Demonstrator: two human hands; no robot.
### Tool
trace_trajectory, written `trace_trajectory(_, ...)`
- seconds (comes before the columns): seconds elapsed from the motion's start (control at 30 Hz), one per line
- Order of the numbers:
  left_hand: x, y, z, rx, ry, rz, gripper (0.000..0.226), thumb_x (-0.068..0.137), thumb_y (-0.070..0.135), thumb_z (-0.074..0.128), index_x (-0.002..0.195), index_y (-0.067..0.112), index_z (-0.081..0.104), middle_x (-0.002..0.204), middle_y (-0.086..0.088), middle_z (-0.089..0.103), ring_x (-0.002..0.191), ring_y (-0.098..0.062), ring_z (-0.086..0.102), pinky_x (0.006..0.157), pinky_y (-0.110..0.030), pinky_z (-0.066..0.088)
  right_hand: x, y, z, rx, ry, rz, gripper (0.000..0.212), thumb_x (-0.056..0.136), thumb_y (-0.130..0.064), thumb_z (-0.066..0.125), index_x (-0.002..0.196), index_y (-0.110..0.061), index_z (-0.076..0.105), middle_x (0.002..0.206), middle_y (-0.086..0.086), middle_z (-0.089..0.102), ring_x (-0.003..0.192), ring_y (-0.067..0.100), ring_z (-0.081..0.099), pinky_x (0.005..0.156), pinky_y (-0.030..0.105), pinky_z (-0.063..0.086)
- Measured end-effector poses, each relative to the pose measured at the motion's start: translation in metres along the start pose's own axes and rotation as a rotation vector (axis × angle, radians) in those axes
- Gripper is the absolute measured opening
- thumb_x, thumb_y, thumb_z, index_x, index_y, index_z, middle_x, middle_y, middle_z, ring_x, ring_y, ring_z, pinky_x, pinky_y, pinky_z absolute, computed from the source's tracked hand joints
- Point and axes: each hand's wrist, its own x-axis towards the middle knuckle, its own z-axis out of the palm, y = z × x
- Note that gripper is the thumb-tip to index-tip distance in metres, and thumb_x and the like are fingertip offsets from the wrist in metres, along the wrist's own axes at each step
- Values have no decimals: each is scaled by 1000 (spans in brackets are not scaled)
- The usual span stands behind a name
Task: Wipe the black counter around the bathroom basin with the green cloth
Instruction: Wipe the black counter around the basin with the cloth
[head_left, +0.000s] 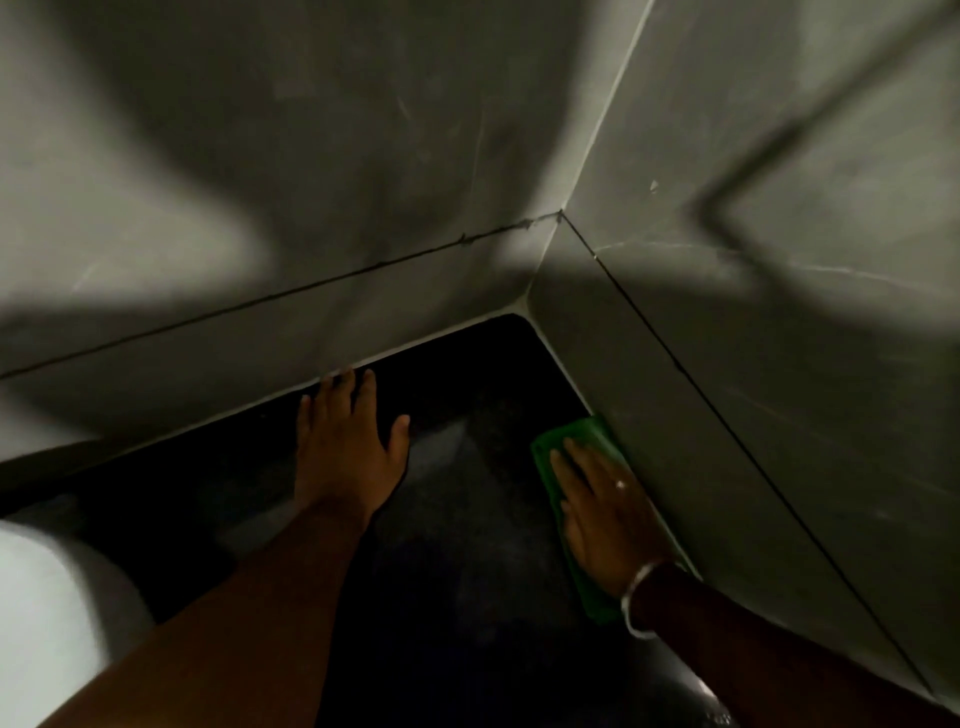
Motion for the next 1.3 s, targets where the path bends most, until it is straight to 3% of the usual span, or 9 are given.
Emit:
trace_trajectory(0.27, -1, -3, 5, -8, 48, 4, 71, 89, 54, 40, 145, 10, 44, 150, -18, 44, 141, -37, 35, 119, -52, 21, 149, -21, -14, -82, -33, 34, 64, 93, -34, 43, 151, -17, 19, 160, 12, 15, 145, 31, 14, 117, 42, 12)
trace_trajectory(0.43, 6, -2, -1, 7, 20, -5, 70, 91, 52, 45, 147, 10, 41, 152, -18, 40, 142, -36, 31, 119, -53, 21, -25, -8, 6, -53, -63, 49, 69, 89, -43, 44, 149, -13, 27, 157, 16, 24, 143, 37, 21, 115, 50, 23)
trace_trajectory(0.57, -1, 1, -5, 13, -30, 14, 71, 93, 52, 44, 150, 9, 36, 155, -20, 36, 144, -38, 29, 120, -54, 18, -159, -8, 0, -104, -266, 30, 79, 81, -54, 47, 146, -11, 31, 155, 13, 23, 137, 43, 33, 113, 54, 26)
trace_trajectory(0.67, -1, 2, -1, 18, -21, 27, 72, 93, 52, 43, 150, 10, 35, 155, -20, 34, 145, -38, 27, 120, -54, 17, -98, -10, -5, -163, -219, -52, 72, 86, -51, 41, 145, -10, 34, 150, 21, 35, 134, 45, 36, 113, 51, 21)
trace_trajectory(0.8, 0, -3, 7, 17, 22, 45, 72, 92, 52, 45, 149, 9, 36, 154, -21, 36, 144, -39, 27, 120, -54, 17, 48, -11, -8, -131, -138, 103, 69, 96, -46, 35, 152, -15, 11, 160, 14, 8, 146, 36, 7, 118, 48, 8)
trace_trajectory(0.93, 3, -5, 12, 17, 62, 60, 71, 92, 52, 45, 148, 9, 38, 152, -21, 37, 143, -39, 29, 119, -54, 18, 102, -17, -4, -135, -124, 97, 69, 95, -50, 31, 152, -18, 8, 161, 12, 7, 146, 32, 6, 118, 48, 9)
trace_trajectory(1.1, 0, -4, 7, 26, 33, 72, 71, 93, 51, 45, 149, 7, 35, 154, -22, 34, 144, -40, 28, 120, -55, 17, -28, 11, 5, -83, -117, 90, 70, 93, -53, 30, 151, -19, 14, 159, 13, 17, 146, 32, 9, 118, 46, 10)
trace_trajectory(1.2, -1, -2, 3, 26, 9, 69, 72, 93, 50, 45, 149, 6, 34, 155, -23, 33, 144, -41, 27, 119, -56, 17, -137, 30, 7, -54, -186, 131, 69, 93, -52, 31, 152, -23, 10, 159, 10, 17, 147, 30, 7, 114, 54, 23)
trace_trajectory(1.3, -1, -1, 3, 2, 34, 72, 72, 92, 48, 47, 148, 5, 35, 153, -24, 35, 143, -41, 29, 119, -57, 17, -155, 32, 4, -47, -233, 141, 67, 93, -49, 33, 151, -21, 15, 158, 13, 21, 145, 35, 15, 111, 57, 28)
